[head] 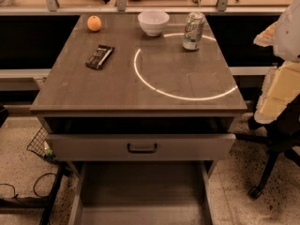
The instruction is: Close middle drawer
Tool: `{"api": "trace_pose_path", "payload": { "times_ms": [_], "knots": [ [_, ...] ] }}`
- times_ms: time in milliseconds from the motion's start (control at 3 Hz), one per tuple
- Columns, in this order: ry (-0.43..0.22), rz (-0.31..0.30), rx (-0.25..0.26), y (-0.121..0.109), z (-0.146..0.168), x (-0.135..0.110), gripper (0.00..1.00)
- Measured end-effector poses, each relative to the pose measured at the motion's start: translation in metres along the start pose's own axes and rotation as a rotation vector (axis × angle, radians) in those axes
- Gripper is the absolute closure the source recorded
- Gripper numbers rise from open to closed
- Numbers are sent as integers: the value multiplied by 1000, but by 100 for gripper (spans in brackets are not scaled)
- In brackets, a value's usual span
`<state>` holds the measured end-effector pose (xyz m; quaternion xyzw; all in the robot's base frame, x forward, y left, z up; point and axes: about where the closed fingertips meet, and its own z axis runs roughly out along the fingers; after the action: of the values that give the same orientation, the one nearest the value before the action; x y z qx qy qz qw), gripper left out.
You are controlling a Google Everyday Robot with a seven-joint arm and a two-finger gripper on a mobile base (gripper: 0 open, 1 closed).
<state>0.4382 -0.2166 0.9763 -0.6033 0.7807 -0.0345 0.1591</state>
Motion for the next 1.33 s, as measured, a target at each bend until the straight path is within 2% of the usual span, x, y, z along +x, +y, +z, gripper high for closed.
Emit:
{"api": "trace_pose_path", "payload": {
  "times_ms": [333, 667, 1000, 1333],
  "knots": [
    [2, -2, 10, 1, 0, 0, 0],
    [6, -18, 21, 16, 17, 16, 0],
    [14, -65, 41, 57, 65, 51, 27],
    [9, -82, 35, 91, 105, 74, 49]
  ]
}}
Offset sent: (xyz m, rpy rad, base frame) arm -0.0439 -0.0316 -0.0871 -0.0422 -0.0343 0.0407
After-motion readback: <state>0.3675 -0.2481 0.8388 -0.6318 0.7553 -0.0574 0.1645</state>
